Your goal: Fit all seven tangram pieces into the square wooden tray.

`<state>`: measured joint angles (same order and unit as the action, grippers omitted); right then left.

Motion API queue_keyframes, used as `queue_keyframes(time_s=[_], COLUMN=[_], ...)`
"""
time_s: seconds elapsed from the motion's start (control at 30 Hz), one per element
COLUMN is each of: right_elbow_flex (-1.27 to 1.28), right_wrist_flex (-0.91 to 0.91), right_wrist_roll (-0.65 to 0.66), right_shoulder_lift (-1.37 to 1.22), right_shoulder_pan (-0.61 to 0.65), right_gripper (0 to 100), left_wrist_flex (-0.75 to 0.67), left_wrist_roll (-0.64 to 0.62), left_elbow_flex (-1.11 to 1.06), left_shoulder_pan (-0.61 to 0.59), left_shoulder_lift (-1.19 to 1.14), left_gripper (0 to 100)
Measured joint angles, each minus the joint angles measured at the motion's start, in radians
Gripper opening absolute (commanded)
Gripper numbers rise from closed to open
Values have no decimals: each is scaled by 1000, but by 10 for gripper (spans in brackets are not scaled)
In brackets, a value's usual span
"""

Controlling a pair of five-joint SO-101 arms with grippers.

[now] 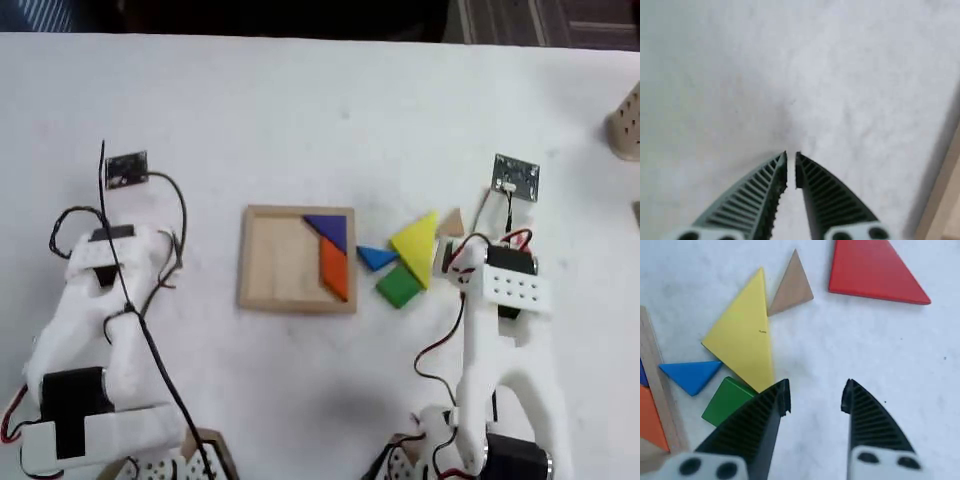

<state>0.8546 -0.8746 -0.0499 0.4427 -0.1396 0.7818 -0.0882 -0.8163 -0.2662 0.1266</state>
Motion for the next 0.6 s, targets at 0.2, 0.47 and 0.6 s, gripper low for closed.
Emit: queue_keyframes(time_s=[0.2, 0.47, 0.6], right_elbow_flex=[63, 100, 100], right_wrist_flex=[100, 141, 218], right_wrist_roll=[0, 288, 368], right_shoulder_lift=[0, 0, 0], right_shoulder_pan=[2, 213, 285], right_gripper=[111, 102, 103], left_wrist_flex=[49, 95, 75], left_wrist_roll=[-25, -66, -68], left_elbow_flex=[2, 5, 5], left_shoulder_pan=[75, 78, 2], left_shoulder_lift=[0, 0, 2], left_gripper=[290, 236, 234])
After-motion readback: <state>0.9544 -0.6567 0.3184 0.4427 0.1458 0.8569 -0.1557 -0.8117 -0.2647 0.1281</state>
